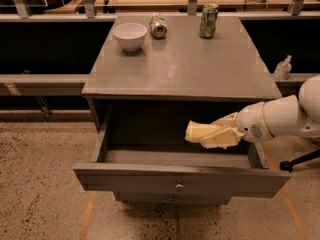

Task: Place sponge into top drawer

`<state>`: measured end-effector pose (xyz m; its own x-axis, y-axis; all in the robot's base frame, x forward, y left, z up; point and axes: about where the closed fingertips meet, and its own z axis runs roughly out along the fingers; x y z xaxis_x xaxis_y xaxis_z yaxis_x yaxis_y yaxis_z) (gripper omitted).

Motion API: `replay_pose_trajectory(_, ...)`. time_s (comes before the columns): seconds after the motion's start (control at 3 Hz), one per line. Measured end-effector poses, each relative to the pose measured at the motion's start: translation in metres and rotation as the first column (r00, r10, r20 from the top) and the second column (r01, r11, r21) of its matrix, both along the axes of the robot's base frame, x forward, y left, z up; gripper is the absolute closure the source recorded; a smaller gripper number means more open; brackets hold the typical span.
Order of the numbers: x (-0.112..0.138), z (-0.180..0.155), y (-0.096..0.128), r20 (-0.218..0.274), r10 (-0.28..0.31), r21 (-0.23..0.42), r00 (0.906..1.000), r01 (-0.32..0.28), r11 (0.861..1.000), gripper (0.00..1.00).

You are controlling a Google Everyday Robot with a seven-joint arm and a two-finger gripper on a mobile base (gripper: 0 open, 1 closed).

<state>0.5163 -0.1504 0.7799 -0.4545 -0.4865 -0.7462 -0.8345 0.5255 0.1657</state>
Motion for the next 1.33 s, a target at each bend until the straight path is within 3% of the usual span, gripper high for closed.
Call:
replay_pose_trajectory(0.33, -0.001, -0.044, -0.010, -0.037, -0.023, 0.021, 0.9991, 0.024, 0.999, 1.00)
replay_pose_trajectory(0.67, 0.017, -0.090, -0.015, -0.069, -0.033, 0.019, 0.9971, 0.034, 0.999, 0.98)
replay_pose_trajectory(1.33, 0.047, -0.130, -0.013, -0.078, -0.062, -0.014, 0.9950, 0.061, 0.998, 0.53)
